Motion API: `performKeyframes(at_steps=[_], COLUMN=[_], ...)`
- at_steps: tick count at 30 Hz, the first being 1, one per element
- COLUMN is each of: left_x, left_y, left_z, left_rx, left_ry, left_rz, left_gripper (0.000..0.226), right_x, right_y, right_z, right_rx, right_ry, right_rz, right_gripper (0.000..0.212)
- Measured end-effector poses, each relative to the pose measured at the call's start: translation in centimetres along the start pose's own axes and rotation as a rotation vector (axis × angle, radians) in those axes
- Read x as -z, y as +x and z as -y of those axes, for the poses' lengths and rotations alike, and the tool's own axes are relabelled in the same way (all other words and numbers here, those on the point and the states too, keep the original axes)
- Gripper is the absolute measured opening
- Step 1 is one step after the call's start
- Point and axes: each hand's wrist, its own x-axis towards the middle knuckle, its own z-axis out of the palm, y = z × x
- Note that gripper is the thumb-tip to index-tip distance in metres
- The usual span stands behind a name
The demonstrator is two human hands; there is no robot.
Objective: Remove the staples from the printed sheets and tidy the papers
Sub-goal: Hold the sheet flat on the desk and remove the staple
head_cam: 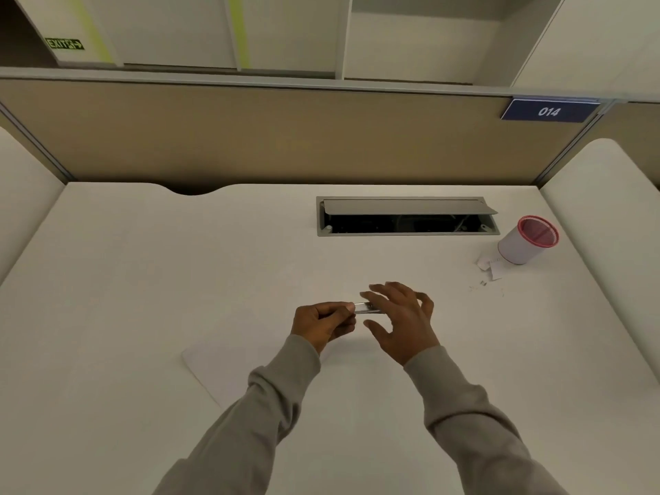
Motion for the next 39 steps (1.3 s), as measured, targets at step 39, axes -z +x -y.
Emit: performKeyframes(at_steps=[39], left_x=[3.8], left_y=[5.7], left_z=[6.5], left_rx=[-0.159], left_ry=[1.707], left_rz=[-0.010], left_gripper=[0.060], right_x=[-6.7], right_y=[2.0], right_z=[-2.1], right_rx=[0.087], right_ry=[-0.278], right_rz=[0.316], right_gripper=[0.046])
